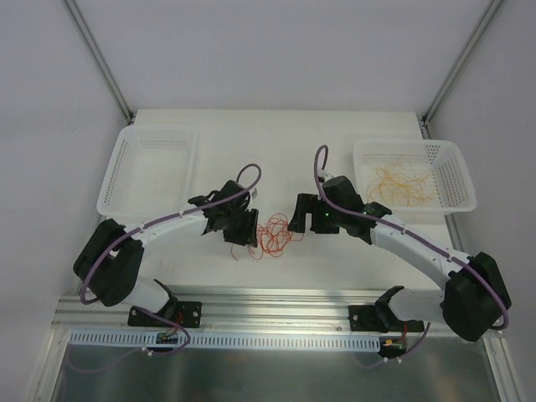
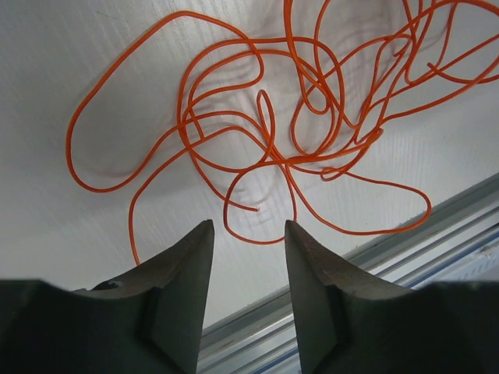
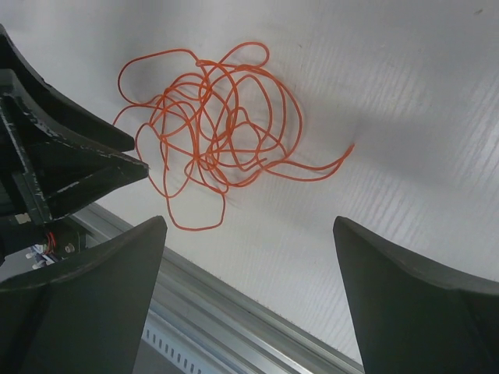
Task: Untangle the cables
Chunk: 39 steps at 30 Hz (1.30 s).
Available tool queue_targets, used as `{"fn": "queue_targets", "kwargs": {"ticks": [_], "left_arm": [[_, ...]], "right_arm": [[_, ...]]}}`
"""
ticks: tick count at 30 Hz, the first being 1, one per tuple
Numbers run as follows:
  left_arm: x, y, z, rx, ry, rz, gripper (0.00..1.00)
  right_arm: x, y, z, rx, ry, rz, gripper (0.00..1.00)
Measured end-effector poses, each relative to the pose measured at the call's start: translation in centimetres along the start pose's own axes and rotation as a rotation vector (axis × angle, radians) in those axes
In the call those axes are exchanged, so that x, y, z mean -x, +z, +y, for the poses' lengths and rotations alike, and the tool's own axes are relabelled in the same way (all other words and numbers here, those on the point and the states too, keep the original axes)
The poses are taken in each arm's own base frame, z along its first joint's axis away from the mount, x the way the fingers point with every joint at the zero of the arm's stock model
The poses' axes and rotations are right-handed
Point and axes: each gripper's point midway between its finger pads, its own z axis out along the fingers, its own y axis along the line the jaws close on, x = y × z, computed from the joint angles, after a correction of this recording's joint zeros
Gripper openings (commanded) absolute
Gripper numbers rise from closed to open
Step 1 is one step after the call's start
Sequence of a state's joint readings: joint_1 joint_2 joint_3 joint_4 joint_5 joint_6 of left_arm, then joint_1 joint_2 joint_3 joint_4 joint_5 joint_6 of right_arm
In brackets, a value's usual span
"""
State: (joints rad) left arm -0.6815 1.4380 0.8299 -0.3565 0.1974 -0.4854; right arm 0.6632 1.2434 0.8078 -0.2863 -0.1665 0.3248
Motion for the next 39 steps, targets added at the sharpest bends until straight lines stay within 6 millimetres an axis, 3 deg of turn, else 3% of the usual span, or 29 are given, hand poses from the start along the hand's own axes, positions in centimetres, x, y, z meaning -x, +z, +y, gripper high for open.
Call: {"fn": "queue_targets", "kwargs": {"ticks": [5, 7, 13, 19, 22, 24, 25, 28, 29, 30, 35, 39], "left_arm": [[-0.4, 1.4, -0.1, 0.016, 0.003, 0.034, 0.07], [-0.6, 1.8, -0.1, 0.019, 0.008, 0.043, 0.01], [-0.3, 1.5, -0.4, 0.009, 0.014, 0.030, 0.00], [0.8, -0.7, -1.7, -0.048, 0.032, -0.047, 0.00], [1.3, -1.8, -2.3, -0.075, 0.041, -0.084, 0.00], [1.6, -2.6, -2.7, -0.091, 0.047, -0.111, 0.00], [1.8, -3.0, -2.9, -0.099, 0.050, -0.125, 0.00], [2.1, -4.5, -3.3, -0.118, 0.059, -0.166, 0.00], [2.2, -5.0, -3.4, -0.120, 0.061, -0.179, 0.00], [2.3, -5.4, -3.4, -0.123, 0.064, -0.191, 0.00], [3.6, -7.7, -1.4, -0.093, 0.016, -0.260, 0.00], [5.3, -10.0, 1.4, -0.036, -0.062, -0.325, 0.00]], "right_arm": [[0.0, 0.7, 0.2, 0.005, 0.006, 0.002, 0.94], [0.0, 1.2, 0.2, 0.003, 0.008, 0.008, 0.93], [-0.9, 3.5, 0.9, -0.009, -0.012, 0.069, 0.93], [-2.0, 6.2, 2.3, -0.002, -0.029, 0.121, 0.86], [-2.4, 7.8, 2.1, -0.018, -0.025, 0.142, 0.74], [-2.8, 8.5, 1.7, -0.038, -0.018, 0.155, 0.59], [-2.9, 8.8, 1.4, -0.047, -0.015, 0.161, 0.47], [-3.3, 9.4, 0.5, -0.083, -0.015, 0.168, 0.23], [-3.3, 9.5, 0.3, -0.095, -0.017, 0.164, 0.09], [-3.2, 9.5, 0.1, -0.104, -0.022, 0.161, 0.04], [-2.4, 9.1, 0.2, -0.106, -0.024, 0.129, 0.01], [0.1, 7.1, 0.9, -0.079, -0.027, 0.042, 0.04]]}}
